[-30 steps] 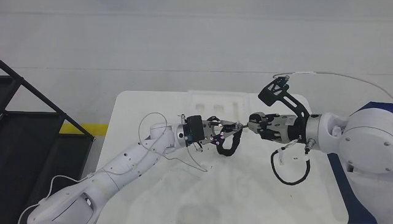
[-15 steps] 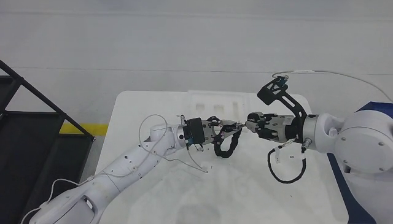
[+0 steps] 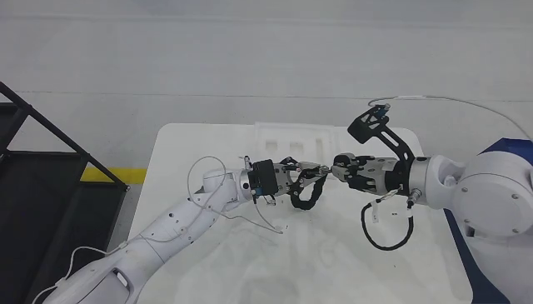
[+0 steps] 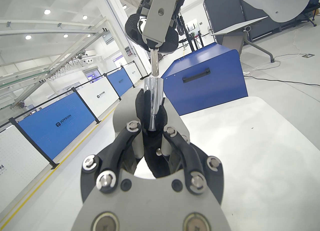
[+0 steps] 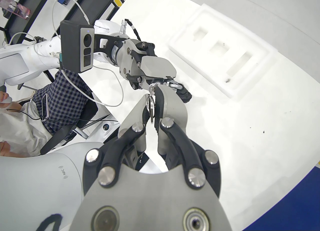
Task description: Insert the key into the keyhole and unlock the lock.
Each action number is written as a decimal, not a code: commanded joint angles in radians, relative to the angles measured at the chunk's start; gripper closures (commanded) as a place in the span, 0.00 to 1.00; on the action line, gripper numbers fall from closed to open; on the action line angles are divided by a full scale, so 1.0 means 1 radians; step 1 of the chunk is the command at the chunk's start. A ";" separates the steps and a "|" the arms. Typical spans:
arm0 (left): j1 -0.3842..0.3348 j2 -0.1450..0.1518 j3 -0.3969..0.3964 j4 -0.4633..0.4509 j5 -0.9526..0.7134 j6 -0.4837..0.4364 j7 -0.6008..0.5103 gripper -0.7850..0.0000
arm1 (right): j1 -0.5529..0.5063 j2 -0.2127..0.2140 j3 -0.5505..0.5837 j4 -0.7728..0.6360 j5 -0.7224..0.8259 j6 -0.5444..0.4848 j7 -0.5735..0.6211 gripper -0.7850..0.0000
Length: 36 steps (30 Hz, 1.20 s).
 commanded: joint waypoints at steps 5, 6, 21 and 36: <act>0.008 -0.003 -0.014 -0.003 0.012 -0.004 0.003 1.00 | 0.003 0.002 -0.010 0.002 -0.007 0.005 -0.005 1.00; 0.009 -0.003 -0.016 -0.004 0.014 -0.005 0.003 1.00 | 0.004 0.003 -0.012 0.002 -0.008 0.006 -0.008 1.00; 0.025 -0.012 -0.042 -0.014 0.047 -0.015 0.001 1.00 | 0.003 0.010 -0.010 0.005 -0.012 0.014 -0.025 1.00; 0.039 -0.024 -0.061 -0.010 0.037 -0.034 0.006 1.00 | 0.003 0.015 -0.013 0.013 0.015 0.003 -0.051 1.00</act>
